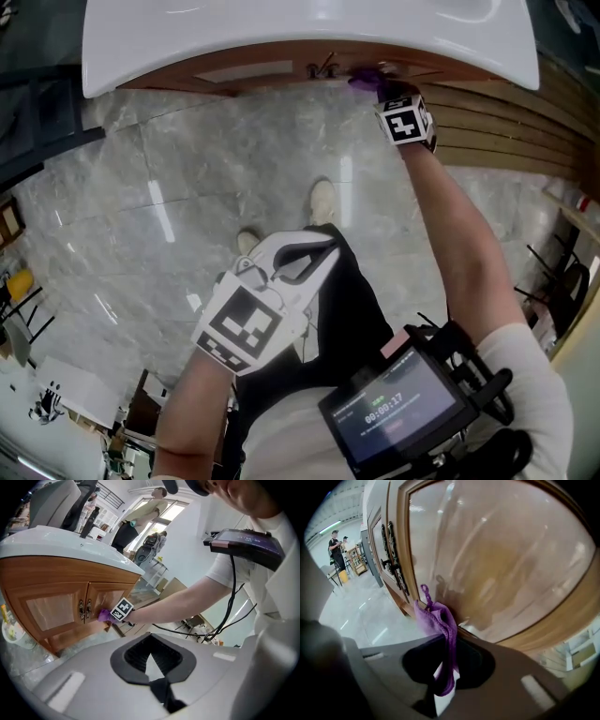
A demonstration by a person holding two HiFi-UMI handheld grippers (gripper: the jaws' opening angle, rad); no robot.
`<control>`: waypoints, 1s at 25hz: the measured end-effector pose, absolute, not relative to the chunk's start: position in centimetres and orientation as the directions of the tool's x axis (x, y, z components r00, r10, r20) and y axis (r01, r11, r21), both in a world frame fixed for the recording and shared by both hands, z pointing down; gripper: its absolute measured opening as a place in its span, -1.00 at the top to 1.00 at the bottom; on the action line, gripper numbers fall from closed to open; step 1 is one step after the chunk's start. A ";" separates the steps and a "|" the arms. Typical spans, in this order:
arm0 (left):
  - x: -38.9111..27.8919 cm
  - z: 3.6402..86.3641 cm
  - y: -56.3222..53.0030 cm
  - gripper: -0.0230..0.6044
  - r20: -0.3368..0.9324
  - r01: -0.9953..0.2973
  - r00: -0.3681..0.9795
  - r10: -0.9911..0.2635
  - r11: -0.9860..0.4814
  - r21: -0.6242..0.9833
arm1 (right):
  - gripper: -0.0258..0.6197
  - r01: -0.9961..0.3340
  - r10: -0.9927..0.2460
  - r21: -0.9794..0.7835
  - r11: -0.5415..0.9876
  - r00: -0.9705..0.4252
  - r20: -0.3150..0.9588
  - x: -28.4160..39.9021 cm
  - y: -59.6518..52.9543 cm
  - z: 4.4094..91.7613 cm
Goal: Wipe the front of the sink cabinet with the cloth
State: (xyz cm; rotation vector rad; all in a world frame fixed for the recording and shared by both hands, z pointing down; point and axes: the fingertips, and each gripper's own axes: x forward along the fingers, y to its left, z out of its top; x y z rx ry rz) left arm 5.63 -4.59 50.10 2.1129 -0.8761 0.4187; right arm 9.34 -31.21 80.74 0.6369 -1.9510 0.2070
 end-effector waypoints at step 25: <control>15.9 50.3 -15.5 0.91 0.557 -0.630 0.764 -0.326 -0.563 0.535 | 0.75 -0.606 -0.354 0.144 0.782 -0.242 0.904 25.9 -39.3 81.1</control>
